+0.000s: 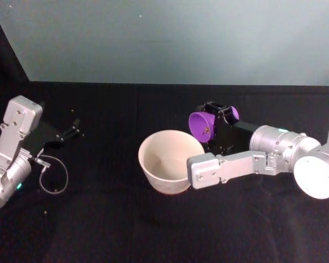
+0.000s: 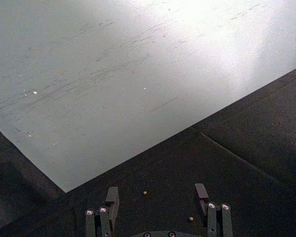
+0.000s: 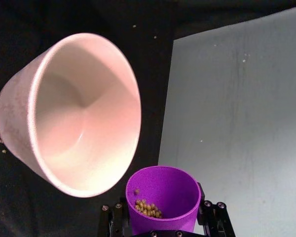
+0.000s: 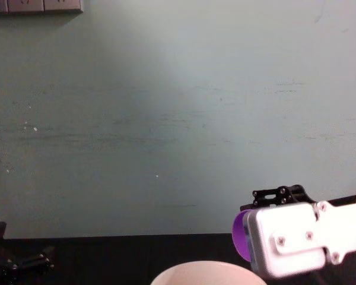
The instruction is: Pick up the cup and pour the mung beans from the cup into the bowl.
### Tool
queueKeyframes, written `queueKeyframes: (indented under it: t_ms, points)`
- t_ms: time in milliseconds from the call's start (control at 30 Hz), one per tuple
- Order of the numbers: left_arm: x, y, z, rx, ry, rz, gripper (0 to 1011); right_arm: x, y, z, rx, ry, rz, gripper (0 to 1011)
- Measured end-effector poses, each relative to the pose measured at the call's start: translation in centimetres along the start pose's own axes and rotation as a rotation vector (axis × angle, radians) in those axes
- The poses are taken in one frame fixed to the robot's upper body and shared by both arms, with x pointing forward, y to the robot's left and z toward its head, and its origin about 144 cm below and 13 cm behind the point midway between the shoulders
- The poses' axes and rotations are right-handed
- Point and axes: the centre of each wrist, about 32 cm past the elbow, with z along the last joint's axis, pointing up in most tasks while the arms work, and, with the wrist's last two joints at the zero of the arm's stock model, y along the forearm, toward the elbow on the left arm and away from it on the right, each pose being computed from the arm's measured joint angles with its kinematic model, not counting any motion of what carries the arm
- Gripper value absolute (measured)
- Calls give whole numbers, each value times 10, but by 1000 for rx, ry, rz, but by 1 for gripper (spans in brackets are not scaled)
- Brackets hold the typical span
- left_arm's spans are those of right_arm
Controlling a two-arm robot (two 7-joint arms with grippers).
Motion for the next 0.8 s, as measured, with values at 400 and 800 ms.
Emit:
queueKeyframes:
  t_ms: [400,800]
  points:
    - [0,0,0,0,0,0,1000,-3,0,8,-38,-172,-14,743]
    - [0,0,0,0,0,0,1000,0,1,19,-28,-245,-23,743]
